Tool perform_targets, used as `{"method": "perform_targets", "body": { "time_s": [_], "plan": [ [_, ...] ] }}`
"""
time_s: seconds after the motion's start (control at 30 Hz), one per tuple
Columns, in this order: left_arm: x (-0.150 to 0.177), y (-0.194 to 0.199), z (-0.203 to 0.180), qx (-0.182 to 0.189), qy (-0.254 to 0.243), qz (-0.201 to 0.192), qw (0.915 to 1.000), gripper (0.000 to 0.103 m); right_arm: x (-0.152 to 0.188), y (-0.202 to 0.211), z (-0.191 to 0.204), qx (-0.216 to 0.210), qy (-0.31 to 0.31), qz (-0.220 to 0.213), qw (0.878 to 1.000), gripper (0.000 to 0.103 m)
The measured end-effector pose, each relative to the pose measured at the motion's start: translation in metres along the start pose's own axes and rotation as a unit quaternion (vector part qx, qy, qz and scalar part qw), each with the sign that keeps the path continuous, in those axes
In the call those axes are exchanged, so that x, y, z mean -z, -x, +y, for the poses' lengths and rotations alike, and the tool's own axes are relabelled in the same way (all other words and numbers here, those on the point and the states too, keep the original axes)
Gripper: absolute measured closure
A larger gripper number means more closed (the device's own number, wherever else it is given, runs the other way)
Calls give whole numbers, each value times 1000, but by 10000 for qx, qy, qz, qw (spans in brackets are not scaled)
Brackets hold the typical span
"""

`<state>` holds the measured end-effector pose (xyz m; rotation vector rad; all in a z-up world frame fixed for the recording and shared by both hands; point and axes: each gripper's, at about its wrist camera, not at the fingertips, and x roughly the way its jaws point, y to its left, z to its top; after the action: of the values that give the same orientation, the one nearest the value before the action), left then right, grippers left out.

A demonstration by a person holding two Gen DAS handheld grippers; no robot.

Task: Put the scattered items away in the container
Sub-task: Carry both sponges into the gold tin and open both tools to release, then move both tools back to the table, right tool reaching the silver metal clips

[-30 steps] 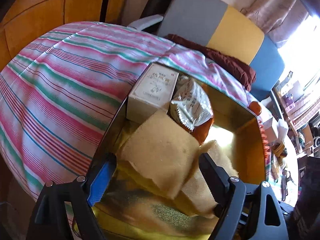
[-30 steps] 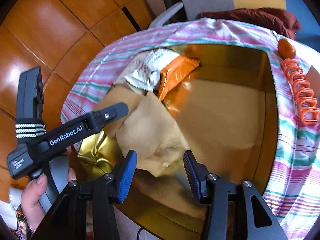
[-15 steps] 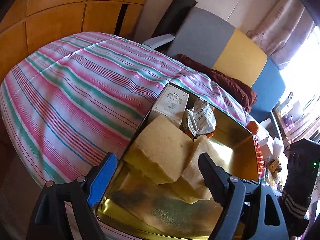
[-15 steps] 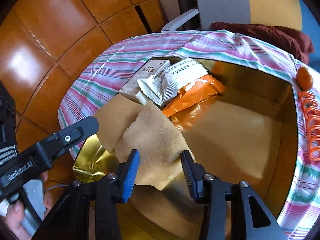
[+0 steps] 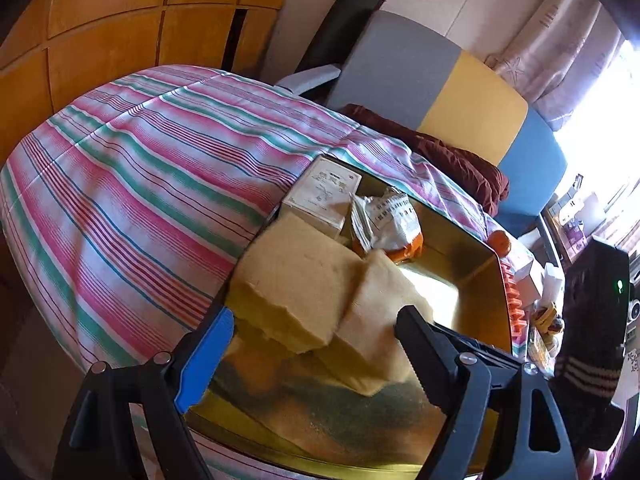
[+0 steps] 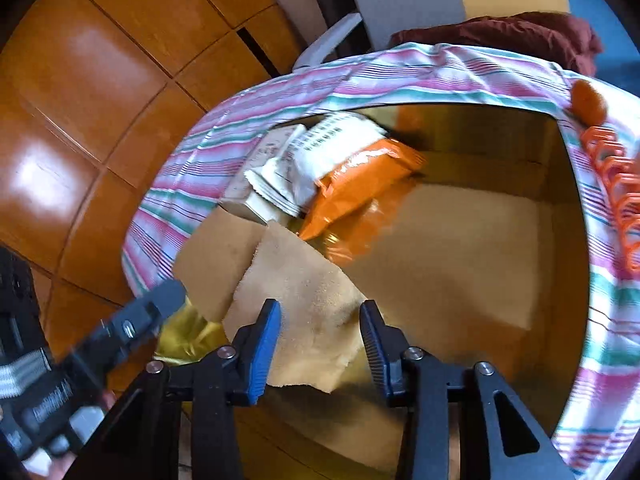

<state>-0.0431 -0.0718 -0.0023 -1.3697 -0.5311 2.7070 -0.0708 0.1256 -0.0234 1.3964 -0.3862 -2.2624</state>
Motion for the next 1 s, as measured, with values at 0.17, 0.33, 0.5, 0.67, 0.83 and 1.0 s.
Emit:
{"method": "perform_targets", "body": {
  "time_s": [0.17,0.33,0.5,0.67,0.83,1.0],
  "plan": [
    [3,3,-8,122,-70,-6,9999,18,2,9,1,-144,33,-120,9998,59],
    [6,6,-32,341,-341,-88,9988,18,16,53,-17,-232,-156,-575,9980,41],
    [16,7,-68,539,-798,-61,9953,18,30,107,-47,-89,-574,-1187,9912,36],
    [34,-3,-110,941,-1370,321,9856,18,57,154,-91,625,-954,-1728,9783,37],
    [64,-7,-167,1444,-2283,773,9597,18,100,186,-149,1389,-1786,-2070,9518,37],
    [95,-6,-224,1682,-3192,822,9290,18,131,205,-201,1880,-2368,-2125,9292,37]
  ]
}}
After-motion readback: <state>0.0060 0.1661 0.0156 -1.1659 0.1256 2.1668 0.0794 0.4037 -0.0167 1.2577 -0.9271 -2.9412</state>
